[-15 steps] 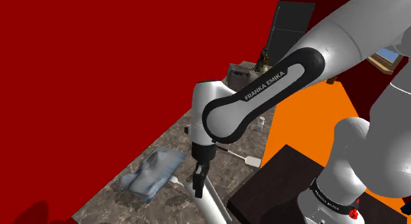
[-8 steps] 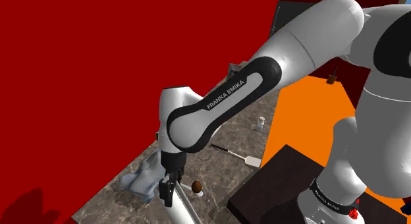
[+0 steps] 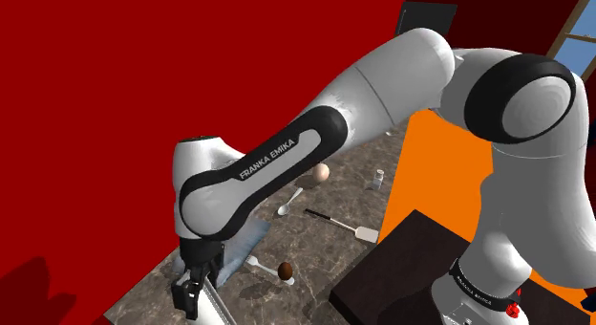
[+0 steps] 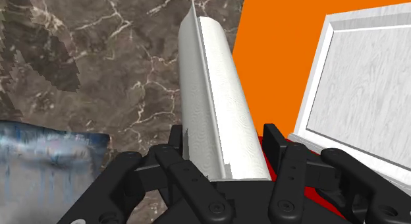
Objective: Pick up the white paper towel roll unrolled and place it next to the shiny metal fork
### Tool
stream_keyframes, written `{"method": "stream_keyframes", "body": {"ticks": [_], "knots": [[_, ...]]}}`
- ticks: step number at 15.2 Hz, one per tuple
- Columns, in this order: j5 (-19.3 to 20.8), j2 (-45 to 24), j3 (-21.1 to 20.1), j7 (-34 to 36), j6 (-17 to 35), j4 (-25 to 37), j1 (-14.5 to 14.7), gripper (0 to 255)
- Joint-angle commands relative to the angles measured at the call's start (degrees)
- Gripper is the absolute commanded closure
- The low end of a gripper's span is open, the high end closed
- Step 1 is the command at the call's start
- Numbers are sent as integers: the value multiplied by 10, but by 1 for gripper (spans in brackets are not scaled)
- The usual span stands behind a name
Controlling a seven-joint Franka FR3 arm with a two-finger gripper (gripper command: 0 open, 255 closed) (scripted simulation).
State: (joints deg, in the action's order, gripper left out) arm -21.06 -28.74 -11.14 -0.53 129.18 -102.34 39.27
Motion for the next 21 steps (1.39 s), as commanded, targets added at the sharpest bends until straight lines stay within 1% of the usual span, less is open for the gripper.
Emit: {"method": "stream_keyframes", "body": {"ticks": [1, 2, 21], "knots": [[14, -51, 5, 16, -21, 75, 9, 255], [19, -68, 6, 23, -29, 101, 13, 255], [12, -166, 5, -11, 58, 107, 17, 255]]}}
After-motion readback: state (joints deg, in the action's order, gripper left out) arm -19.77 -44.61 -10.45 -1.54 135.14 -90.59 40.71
